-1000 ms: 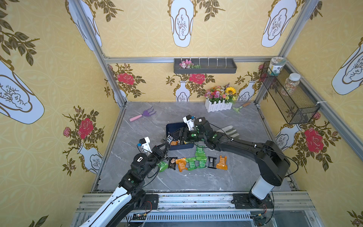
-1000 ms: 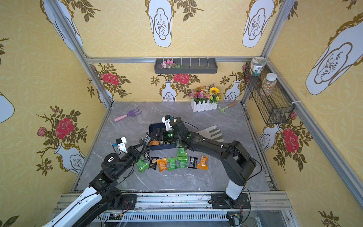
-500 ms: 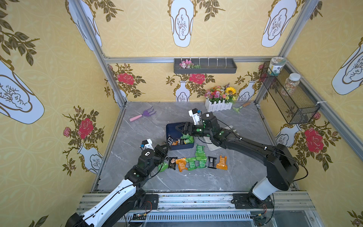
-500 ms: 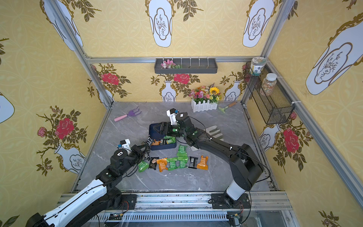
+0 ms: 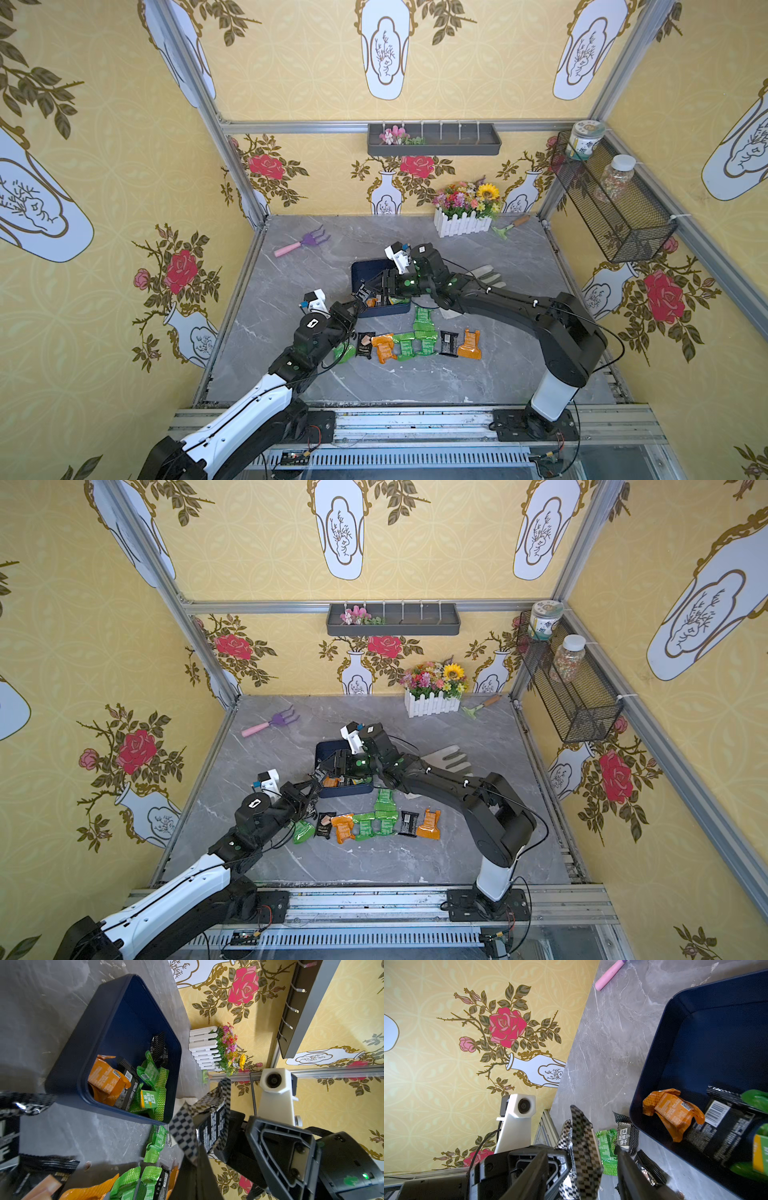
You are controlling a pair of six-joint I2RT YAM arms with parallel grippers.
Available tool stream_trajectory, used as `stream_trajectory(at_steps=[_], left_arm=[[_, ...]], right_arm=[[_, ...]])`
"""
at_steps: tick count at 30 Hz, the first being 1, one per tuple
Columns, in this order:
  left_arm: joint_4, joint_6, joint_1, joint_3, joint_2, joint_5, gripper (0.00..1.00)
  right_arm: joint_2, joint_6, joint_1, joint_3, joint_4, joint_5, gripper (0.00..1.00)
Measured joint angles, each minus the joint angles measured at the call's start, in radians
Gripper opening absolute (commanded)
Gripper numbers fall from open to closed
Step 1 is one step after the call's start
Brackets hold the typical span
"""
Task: Take the cookies out of the storage box
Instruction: Pick up the cookie from the storage box.
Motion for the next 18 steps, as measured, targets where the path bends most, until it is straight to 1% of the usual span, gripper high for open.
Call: stream_trajectory(at_steps=[3,6,8,18], left_arm=[[0.002,-0.014,0.000,-0.016,-0.018,0.000,0.00],[0.002,-0.015,0.000,-0.019,-0.031,0.000,0.00],[0.002,-0.015,0.000,-0.019,-0.036,0.002,0.00],[0.002,-0.016,0.000,-0.019,-0.029,0.008,0.00]], right_arm=[[0.003,0.017,0.000,0.007,0.006,-0.003,0.49],[0.004,0.019,0.001,0.008,0.005,-0.003,0.53],[0.004,0.021,0.002,0.007,0.006,-0.003,0.53],[-0.002,0.037,0.010,-0.002,0.013,0.003,0.50]])
